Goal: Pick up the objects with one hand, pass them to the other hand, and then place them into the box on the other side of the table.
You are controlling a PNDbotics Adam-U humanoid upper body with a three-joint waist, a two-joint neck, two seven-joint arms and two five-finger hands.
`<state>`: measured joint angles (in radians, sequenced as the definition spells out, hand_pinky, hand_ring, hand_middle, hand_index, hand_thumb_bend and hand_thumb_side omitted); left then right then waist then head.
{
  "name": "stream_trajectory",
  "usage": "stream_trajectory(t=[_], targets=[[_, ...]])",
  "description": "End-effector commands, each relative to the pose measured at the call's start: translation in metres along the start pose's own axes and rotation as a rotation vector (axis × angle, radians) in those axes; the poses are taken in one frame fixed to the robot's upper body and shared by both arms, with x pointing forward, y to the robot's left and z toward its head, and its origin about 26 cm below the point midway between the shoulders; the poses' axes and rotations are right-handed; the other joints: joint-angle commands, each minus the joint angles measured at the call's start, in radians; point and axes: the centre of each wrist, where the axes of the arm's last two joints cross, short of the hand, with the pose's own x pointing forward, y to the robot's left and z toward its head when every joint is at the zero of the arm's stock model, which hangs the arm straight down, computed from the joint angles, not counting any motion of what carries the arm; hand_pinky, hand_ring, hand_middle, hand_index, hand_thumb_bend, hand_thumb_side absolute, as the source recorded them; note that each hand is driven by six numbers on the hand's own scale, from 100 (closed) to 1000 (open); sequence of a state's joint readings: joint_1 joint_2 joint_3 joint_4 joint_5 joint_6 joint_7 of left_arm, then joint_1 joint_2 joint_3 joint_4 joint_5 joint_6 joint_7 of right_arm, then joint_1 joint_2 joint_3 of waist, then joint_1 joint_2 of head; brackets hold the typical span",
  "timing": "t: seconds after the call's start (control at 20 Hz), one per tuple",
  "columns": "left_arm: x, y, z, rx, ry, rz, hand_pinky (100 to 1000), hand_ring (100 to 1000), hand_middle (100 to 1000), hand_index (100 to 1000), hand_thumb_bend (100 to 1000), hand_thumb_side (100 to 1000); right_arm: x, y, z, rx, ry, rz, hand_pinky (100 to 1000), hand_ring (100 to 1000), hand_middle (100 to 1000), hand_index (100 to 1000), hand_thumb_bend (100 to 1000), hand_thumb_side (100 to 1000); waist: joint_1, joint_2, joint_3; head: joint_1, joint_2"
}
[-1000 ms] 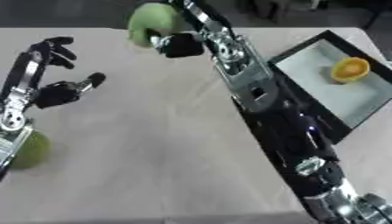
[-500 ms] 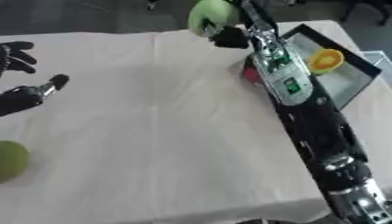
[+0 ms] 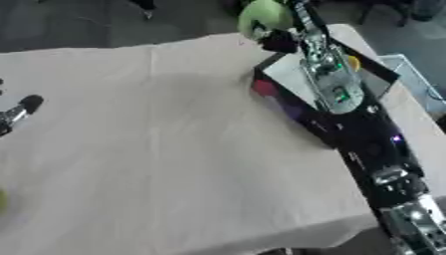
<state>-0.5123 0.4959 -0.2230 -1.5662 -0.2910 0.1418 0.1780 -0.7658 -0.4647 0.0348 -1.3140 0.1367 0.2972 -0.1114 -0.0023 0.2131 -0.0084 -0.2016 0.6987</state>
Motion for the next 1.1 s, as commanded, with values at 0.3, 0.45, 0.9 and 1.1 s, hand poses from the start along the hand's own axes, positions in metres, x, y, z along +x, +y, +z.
stream_trajectory(t=[0.3,0.45,0.9,1.1], targets=[[0.003,0.018,-0.003,0.051,-0.023,-0.018,747,557,563,802,648,422,-0.026,-0.051,-0.004,-0.169,0.092,0.091,980,797,574,603,100,100,-0.001,-0.022,-0.002,-0.022,-0.024],[0.002,0.020,-0.003,0.059,-0.020,-0.018,747,557,563,802,647,422,-0.040,-0.061,-0.003,-0.195,0.137,0.128,973,797,583,612,100,100,-0.002,-0.022,-0.002,-0.019,-0.022],[0.000,0.027,-0.003,0.097,-0.010,-0.017,747,556,562,801,648,420,-0.077,-0.074,0.003,-0.198,0.249,0.197,965,830,686,714,183,100,-0.002,-0.020,0.001,-0.014,-0.016],[-0.001,0.027,-0.003,0.104,-0.007,-0.016,747,556,562,801,648,420,-0.083,-0.074,0.005,-0.169,0.251,0.227,968,880,812,837,345,100,-0.001,-0.020,0.002,-0.010,-0.013]])
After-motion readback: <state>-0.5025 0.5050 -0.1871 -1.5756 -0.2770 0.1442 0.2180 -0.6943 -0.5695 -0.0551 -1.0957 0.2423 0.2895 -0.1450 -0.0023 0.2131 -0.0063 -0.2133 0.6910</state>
